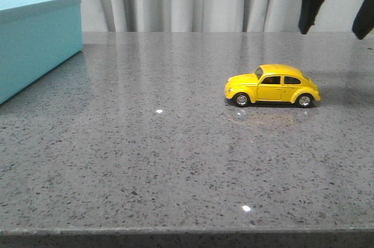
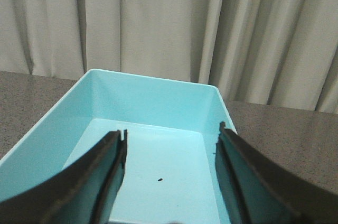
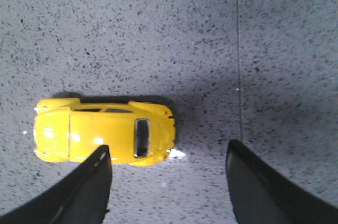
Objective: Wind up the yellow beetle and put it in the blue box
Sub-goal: 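Lower the right gripper over the yellow beetle car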
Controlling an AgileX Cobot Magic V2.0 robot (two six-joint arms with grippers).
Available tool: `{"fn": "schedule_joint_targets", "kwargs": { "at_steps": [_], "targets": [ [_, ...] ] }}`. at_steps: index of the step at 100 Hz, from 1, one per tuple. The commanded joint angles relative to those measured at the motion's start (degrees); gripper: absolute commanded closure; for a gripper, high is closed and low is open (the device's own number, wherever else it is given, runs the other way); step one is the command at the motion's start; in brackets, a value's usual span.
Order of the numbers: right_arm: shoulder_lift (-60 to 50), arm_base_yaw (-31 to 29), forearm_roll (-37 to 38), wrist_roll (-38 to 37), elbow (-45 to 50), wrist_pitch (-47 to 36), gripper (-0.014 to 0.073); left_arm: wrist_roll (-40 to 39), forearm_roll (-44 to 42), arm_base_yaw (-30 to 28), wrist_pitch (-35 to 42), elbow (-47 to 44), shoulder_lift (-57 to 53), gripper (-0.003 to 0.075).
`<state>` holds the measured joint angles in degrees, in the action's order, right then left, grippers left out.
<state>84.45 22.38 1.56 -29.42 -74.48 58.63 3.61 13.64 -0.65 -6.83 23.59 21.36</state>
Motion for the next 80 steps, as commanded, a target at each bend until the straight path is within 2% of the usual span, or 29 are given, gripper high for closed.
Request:
{"fn": "schedule_joint_targets", "kwargs": {
  "at_steps": [1,28,52,80],
  "targets": [
    [-0.58,0.34,-0.93,-2.20,-2.68,-1.26,0.0115,-0.59,0.65,0.35,4.13,2.09,0.84,0.0346],
    [2.74,5.25,-1.07,-7.94,-2.87,-3.24,0.0118,-0.59,0.65,0.83,4.13,2.09,0.84,0.0346],
    [4.53,5.80,-0.78,-11.99,-2.87,-3.27,0.0118,-0.59,-1.37,5.37,4.24,2.09,0.84,0.0346],
    [5.12,5.80,-0.71,-12.98,-2.87,-4.55,0.0120,-0.59,-1.63,5.75,4.24,2.09,0.84,0.0346]
  ]
}}
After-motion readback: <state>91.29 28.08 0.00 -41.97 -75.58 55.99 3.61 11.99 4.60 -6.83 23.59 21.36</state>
